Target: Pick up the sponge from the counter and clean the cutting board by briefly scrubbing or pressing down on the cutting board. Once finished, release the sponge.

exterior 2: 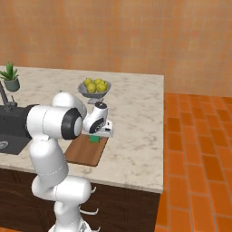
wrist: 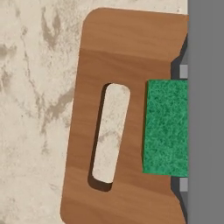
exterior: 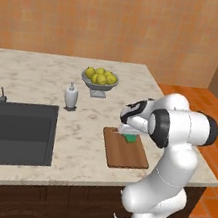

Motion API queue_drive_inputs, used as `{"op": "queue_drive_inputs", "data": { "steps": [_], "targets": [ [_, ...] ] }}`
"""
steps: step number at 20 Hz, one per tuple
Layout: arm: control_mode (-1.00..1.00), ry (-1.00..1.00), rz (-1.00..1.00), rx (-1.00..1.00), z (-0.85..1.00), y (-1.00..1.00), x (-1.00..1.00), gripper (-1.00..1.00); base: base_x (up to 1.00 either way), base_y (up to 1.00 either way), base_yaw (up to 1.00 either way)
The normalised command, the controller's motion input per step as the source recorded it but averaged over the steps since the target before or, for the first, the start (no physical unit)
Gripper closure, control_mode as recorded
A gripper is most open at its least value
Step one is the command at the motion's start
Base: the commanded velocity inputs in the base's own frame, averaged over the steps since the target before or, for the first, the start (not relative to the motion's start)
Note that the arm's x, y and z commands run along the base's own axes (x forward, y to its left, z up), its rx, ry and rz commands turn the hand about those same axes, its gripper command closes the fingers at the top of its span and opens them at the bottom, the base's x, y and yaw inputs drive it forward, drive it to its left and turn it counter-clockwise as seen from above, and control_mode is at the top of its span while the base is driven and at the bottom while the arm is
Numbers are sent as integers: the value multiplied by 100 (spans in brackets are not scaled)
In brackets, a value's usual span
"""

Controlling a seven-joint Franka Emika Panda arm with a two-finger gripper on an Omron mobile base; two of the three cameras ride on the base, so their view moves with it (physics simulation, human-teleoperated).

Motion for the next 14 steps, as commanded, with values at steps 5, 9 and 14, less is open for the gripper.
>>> {"op": "queue_drive_inputs", "data": {
  "steps": [5, 9, 14],
  "targets": [
    [-100, 0, 6, 8, -11, 8, -1, 100, 0, 0, 0],
    [-100, 3, 1, 16, -45, 0, -28, 100, 0, 0, 0],
    [-100, 2, 11, 2, -41, 5, -75, 100, 0, 0, 0]
  ]
}}
